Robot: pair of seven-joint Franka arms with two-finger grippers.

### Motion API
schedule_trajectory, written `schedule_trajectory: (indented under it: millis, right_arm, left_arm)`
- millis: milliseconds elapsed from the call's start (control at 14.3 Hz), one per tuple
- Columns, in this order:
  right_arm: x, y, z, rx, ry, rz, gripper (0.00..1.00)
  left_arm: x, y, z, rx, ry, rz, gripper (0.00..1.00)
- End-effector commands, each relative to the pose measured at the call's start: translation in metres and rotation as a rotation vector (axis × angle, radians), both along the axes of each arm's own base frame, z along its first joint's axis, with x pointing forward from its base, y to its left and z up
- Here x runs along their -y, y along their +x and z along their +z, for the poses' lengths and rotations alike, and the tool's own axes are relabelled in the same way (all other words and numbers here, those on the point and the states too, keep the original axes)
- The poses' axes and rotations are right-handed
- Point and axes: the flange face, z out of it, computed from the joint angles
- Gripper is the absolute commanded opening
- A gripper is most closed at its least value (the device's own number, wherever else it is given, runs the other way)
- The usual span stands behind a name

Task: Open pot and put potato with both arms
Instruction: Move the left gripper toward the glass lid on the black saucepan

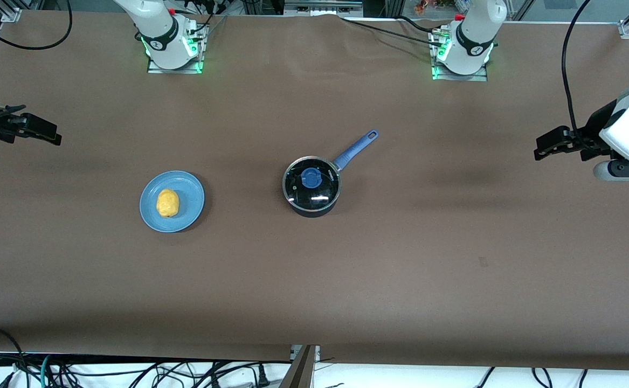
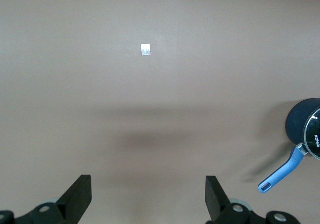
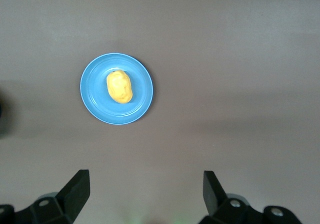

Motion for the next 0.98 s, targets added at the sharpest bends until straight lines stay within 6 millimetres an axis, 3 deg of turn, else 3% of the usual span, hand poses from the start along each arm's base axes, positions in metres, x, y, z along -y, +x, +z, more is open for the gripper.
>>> schedule_trajectory:
  millis: [0,140,279,419,488,628,837,907]
  right_arm:
    - [0.0,-0.001,0.006,0.001,0.001,0.007,1.0]
    - [0.0,-0.001,0.006,0.002,0.001,0.007,1.0]
    - [0.0,-0.001,0.005,-0.001,0.003,0.007,1.0]
    - [0.001,-0.002,0.005,-0.005,0.003,0.006,1.0]
    - [0.001,-0.002,0.005,-0.005,0.003,0.006,1.0]
    - [0.001,-0.002,0.003,-0.013,0.003,0.007,1.0]
    - [-0.001,-0.001,-0.001,-0.027,0.001,0.009,1.0]
    - [-0.002,-0.001,-0.001,-0.027,-0.001,0.007,1.0]
  left_arm:
    - [0.001,-0.008,0.004,-0.003,0.027,-0.021,1.0]
    - [0.006,-0.008,0.003,-0.003,0.028,-0.029,1.0]
    - [0.024,-0.009,0.0,-0.01,0.018,-0.03,1.0]
    - [0.079,-0.011,-0.014,-0.033,0.023,-0.003,1.0]
    - [0.11,-0.008,-0.031,-0.052,0.023,0.014,1.0]
    - [0.184,-0.002,-0.056,0.004,-0.004,0.074,1.0]
    - [0.292,-0.007,-0.12,0.019,-0.021,0.171,1.0]
    - [0.317,-0.004,-0.138,0.035,-0.041,0.196,1.0]
